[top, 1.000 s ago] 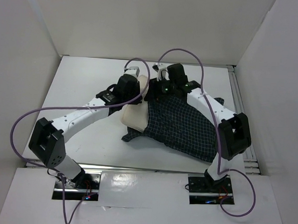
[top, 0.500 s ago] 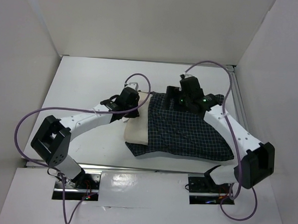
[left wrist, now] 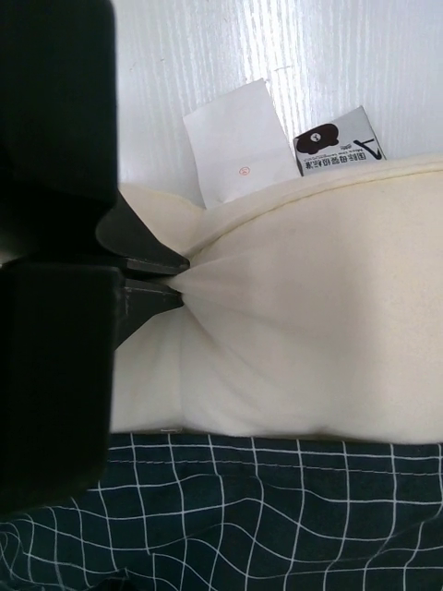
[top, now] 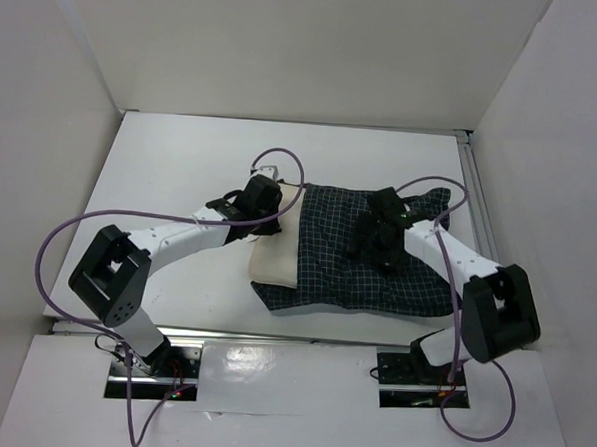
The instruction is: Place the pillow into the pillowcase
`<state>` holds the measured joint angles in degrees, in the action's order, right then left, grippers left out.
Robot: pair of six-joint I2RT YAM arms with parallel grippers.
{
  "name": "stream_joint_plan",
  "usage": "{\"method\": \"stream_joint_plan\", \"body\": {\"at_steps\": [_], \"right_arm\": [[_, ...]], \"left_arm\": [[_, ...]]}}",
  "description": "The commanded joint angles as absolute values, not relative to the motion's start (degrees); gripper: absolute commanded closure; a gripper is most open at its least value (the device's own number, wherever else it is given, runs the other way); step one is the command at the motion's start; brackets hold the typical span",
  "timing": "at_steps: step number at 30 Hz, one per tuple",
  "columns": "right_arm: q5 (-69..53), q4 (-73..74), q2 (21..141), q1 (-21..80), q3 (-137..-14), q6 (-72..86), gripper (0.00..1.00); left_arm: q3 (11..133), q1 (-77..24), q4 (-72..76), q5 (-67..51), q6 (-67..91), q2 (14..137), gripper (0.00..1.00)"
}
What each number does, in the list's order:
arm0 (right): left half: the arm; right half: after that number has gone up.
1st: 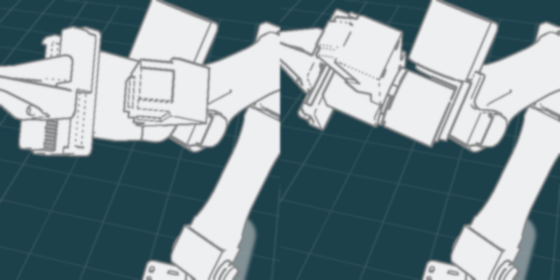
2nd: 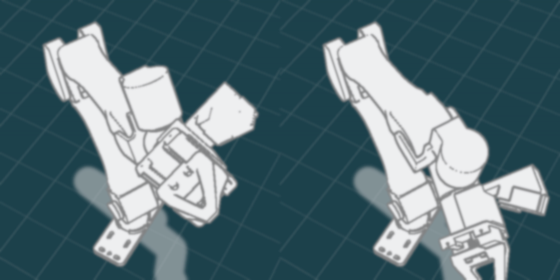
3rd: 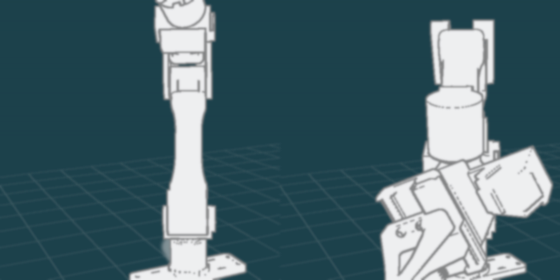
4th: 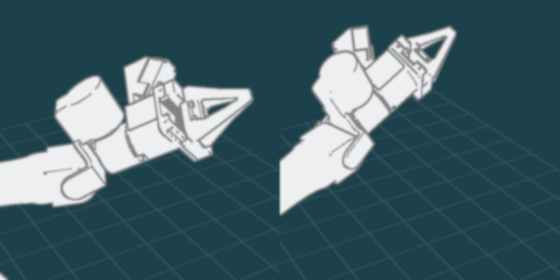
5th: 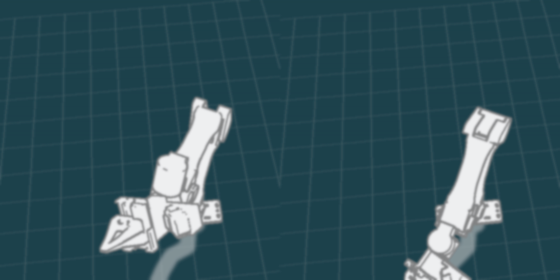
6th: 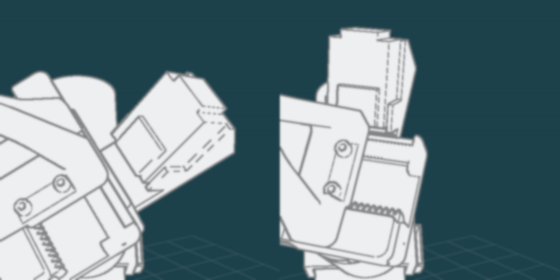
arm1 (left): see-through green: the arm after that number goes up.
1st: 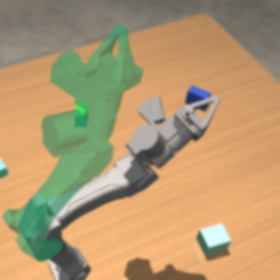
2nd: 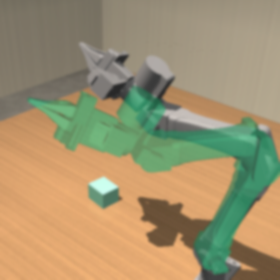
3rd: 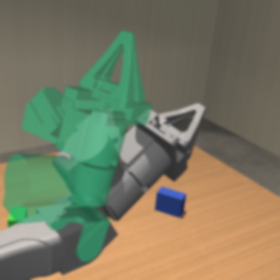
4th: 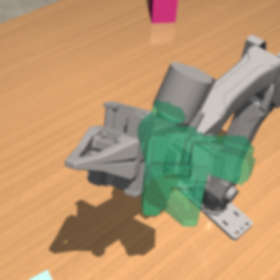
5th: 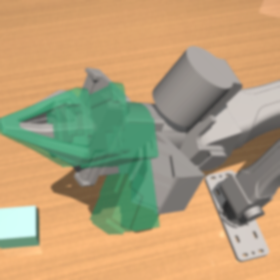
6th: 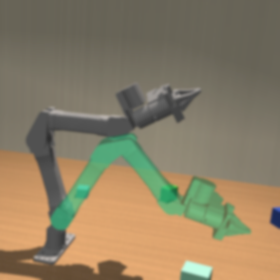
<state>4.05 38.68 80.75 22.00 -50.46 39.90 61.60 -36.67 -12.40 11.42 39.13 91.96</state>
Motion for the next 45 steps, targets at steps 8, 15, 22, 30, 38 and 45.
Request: {"method": "stream_joint_plan", "body": {"at_steps": [8, 15, 22, 30, 38, 45], "right_arm": [[-12.8, 5.4, 107.8, 20.7, -72.1, 20.6, 0.0], [-19.1, 1.7, 112.0, 14.4, -86.5, 12.3, 0.0], [-4.4, 8.2, 104.3, 13.7, -83.7, 12.6, 0.0], [1.3, 15.2, 84.2, 13.7, -60.9, 27.1, 0.0], [-7.7, 9.3, 80.8, 13.2, -46.6, 27.4, 0.08], [-8.5, 4.8, 88.9, 13.7, -47.2, 26.4, 0.21]], "left_arm": [[68.1, -37.3, -6.6, 8.7, 39.6, 98.8, 1.0], [77.9, -37.3, -6.9, 10.0, 40.8, 106.5, 1.0], [84.3, -35.5, -9.8, 12.0, 41.5, 111.4, 1.0], [85.9, -34.4, -9.1, 12.7, 42.9, 112.1, 1.0], [85.3, -34.4, -7.8, 12.0, 44.1, 112.6, 1.0], [83.7, -34.4, -7.3, 11.5, 44.6, 111.4, 1.0]]}}
